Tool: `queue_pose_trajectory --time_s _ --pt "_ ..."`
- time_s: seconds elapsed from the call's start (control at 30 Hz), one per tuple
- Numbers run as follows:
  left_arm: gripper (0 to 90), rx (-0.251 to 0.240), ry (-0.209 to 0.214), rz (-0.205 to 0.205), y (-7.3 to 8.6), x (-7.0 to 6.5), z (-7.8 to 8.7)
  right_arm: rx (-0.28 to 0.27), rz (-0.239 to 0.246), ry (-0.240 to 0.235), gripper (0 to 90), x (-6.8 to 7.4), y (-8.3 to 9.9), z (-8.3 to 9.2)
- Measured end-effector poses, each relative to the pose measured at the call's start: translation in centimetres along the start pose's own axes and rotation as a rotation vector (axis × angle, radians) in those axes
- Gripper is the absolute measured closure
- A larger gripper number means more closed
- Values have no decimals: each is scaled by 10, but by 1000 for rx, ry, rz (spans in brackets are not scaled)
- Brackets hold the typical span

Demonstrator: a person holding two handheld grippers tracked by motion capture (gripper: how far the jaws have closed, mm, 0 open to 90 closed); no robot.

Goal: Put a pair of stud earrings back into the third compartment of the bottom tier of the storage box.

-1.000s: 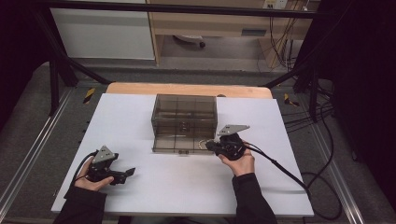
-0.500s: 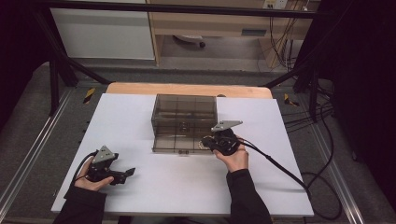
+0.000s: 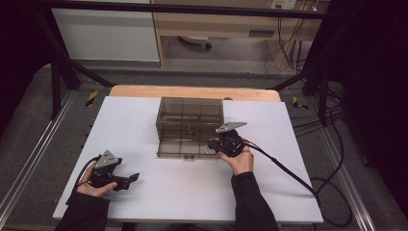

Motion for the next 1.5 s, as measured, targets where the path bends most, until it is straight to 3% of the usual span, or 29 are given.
queue_pose_trajectory --time_s 1.5 --pt "64 -2 0 -2 0 0 1 65 -34 -6 862 1 16 -35"
Point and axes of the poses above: each handheld gripper's, and its own axes: z roughly backward along the jaws, y roughly out of its underside, x roughly to its left, the point moved 4 cm from there along -z, roughly forward along the jaws, and after that the axes turned 8 degrees about y, right-handed, at the moved point
